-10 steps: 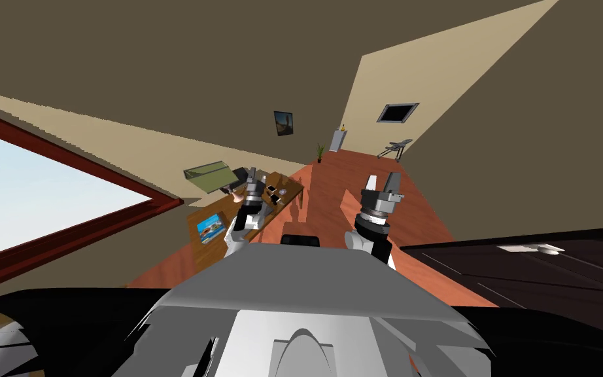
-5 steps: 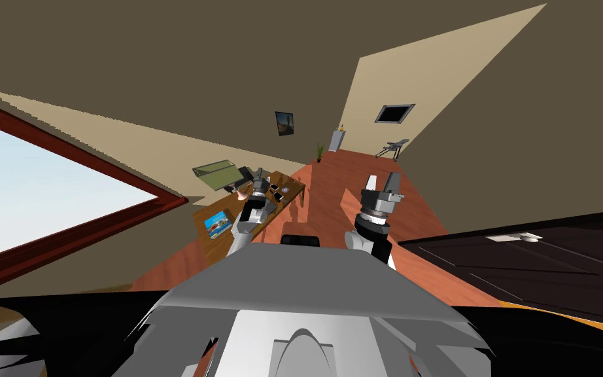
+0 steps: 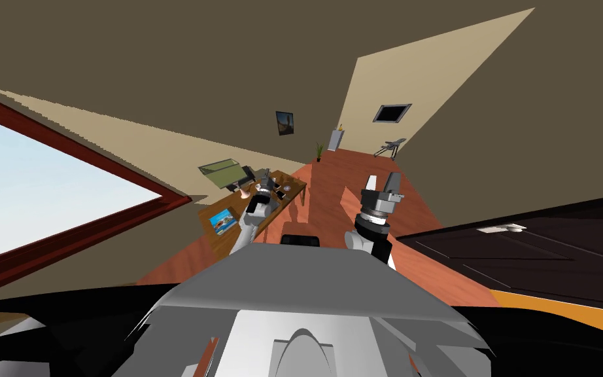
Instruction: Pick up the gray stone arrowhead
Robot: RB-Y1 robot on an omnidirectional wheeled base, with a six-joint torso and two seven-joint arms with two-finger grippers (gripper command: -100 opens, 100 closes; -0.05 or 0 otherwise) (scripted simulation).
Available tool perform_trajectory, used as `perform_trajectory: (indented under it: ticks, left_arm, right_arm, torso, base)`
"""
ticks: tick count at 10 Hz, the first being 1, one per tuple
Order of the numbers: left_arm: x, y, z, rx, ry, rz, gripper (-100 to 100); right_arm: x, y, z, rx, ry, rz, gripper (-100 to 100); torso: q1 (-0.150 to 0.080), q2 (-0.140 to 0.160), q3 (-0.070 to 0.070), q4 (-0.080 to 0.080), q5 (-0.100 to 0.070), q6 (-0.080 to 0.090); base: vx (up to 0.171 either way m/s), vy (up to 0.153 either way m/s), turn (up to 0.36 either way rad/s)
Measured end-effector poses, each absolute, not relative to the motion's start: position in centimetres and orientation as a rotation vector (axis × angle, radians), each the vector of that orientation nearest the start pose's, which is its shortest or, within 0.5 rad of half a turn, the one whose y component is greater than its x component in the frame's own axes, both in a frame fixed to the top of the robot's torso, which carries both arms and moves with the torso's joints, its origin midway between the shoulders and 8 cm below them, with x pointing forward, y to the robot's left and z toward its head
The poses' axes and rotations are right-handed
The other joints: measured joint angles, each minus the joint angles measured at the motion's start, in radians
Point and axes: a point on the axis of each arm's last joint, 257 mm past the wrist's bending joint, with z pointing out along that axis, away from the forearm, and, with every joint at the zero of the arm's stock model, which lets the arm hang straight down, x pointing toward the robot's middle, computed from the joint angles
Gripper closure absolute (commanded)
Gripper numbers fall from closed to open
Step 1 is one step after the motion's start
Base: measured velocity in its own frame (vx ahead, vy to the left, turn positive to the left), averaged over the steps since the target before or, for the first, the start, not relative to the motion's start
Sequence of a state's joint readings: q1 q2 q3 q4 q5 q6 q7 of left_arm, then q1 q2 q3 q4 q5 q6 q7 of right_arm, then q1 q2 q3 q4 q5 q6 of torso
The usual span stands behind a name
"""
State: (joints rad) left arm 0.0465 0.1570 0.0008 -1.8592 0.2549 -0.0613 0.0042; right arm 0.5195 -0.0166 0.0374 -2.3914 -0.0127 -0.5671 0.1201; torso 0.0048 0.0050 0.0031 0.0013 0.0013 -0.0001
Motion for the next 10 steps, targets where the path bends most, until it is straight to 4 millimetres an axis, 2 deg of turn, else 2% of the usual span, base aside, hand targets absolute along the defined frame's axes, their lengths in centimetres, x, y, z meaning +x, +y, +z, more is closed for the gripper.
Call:
perform_trajectory:
  ticks: [5,10]
  left_arm:
    - [56.1,24.7,-12.7,-1.163,1.076,-1.417,-100]
    - [58.6,23.0,-18.1,-1.285,1.223,-1.359,-100]
  right_arm:
    - [30.7,-26.2,7.8,0.491,0.528,1.263,0]
    - [30.7,-26.2,7.8,0.491,0.528,1.263,0]
  torso:
    - [-0.002,-0.003,-0.002,-0.001,0.000,0.000]
    - [-0.003,-0.006,-0.003,-0.001,-0.001,0.000]
  base:
    - [-0.034,0.043,-0.022]
    - [-0.012,0.025,-0.018]
